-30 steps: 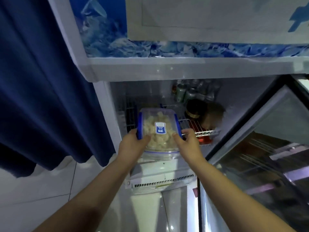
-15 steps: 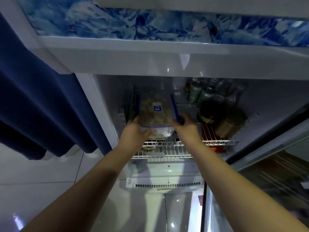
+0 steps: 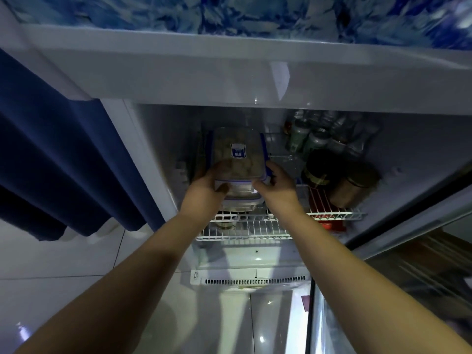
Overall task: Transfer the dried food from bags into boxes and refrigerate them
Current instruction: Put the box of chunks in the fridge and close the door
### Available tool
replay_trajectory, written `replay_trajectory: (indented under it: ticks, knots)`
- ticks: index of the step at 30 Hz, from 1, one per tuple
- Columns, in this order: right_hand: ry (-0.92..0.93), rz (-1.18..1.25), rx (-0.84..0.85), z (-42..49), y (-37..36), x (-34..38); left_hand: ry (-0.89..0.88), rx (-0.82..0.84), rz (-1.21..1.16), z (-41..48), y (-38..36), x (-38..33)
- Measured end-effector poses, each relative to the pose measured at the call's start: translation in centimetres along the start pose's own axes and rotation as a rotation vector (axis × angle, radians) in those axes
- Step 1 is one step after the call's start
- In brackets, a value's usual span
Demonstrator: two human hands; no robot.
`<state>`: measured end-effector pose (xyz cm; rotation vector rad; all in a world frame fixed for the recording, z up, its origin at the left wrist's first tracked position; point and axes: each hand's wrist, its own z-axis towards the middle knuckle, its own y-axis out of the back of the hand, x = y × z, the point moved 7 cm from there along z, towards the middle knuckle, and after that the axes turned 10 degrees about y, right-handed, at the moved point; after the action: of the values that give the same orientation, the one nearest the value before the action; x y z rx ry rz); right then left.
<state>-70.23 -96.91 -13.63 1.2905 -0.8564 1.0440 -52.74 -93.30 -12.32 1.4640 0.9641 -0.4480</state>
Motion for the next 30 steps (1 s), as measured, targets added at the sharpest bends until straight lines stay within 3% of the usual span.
replay_trajectory:
  ticks: [6,13,20,30]
  knots:
    - [0.053,-0.126,0.027,-1.8,0.5,0.2,-0.123,-0.026,0.266,-1.7,1.0,-1.2]
    - [0.158,-0.694,0.153,-6.9,2.0,3.4,-0.389,-0.085,0.482,-6.9,3.7,-2.0]
    - [0.258,-1.167,0.151,-14.6,2.3,9.7,-0.547,-0.048,0.504,-12.9,9.2,-1.7]
    - [0.281,-1.502,0.055,-27.3,2.8,18.6,-0.741,-0.023,0.45,-22.2,16.2,-2.4]
